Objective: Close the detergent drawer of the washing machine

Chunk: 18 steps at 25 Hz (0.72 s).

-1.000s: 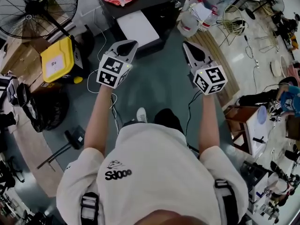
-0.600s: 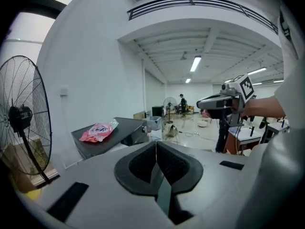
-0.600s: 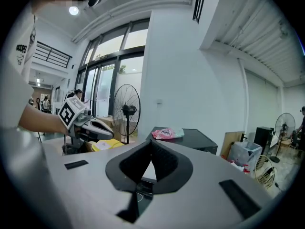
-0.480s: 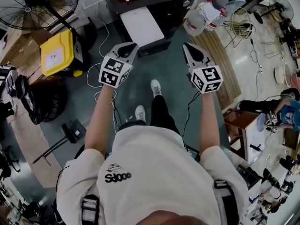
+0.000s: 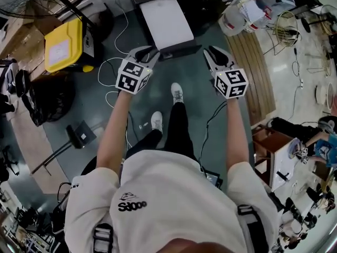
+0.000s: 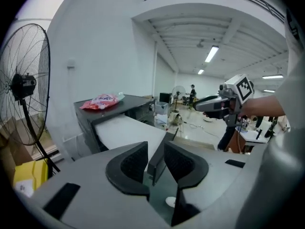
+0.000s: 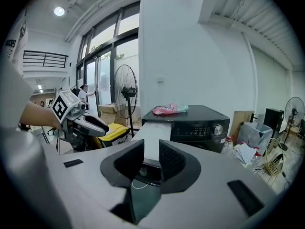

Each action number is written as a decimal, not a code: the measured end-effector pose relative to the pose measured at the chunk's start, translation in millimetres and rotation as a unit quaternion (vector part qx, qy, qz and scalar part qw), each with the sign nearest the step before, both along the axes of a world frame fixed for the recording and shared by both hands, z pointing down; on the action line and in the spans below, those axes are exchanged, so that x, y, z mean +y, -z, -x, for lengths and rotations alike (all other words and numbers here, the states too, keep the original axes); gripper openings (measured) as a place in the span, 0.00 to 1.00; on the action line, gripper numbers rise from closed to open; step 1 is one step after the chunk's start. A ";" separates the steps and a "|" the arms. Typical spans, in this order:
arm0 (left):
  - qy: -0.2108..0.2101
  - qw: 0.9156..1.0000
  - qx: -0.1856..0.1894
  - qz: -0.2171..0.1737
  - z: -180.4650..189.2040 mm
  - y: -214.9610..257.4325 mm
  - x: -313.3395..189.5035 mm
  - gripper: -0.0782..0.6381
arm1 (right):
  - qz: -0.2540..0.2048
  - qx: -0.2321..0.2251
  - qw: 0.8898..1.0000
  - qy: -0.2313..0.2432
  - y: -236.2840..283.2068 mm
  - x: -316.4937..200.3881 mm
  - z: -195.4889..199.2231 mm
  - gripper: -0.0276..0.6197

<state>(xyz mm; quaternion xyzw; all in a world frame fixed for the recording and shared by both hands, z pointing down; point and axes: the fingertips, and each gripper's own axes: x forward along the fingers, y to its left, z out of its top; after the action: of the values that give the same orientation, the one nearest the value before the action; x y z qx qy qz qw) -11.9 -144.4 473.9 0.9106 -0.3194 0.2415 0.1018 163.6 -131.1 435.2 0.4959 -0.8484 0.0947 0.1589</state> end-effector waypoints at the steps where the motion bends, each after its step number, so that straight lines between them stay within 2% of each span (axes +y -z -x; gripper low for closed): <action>1: -0.002 1.000 -0.001 0.005 -2.2 -8.5 -0.3 0.27 | 0.009 0.001 1.000 0.003 -11.1 -4.7 -1.8 0.17; 9: 0.007 0.999 -0.003 0.040 -10.7 -66.7 3.4 0.28 | 0.073 0.015 0.997 0.013 -88.5 -19.3 -11.5 0.26; 18: 0.024 0.997 -0.022 0.072 -12.5 -110.8 0.8 0.33 | 0.105 0.036 0.994 0.011 -135.2 -35.0 -16.3 0.27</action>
<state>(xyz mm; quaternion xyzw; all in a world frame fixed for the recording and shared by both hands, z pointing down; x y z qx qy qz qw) 0.6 -143.6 584.7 0.8875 -0.3251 0.2812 0.1660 179.9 -166.1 570.5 0.4705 -0.8328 0.1633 0.2417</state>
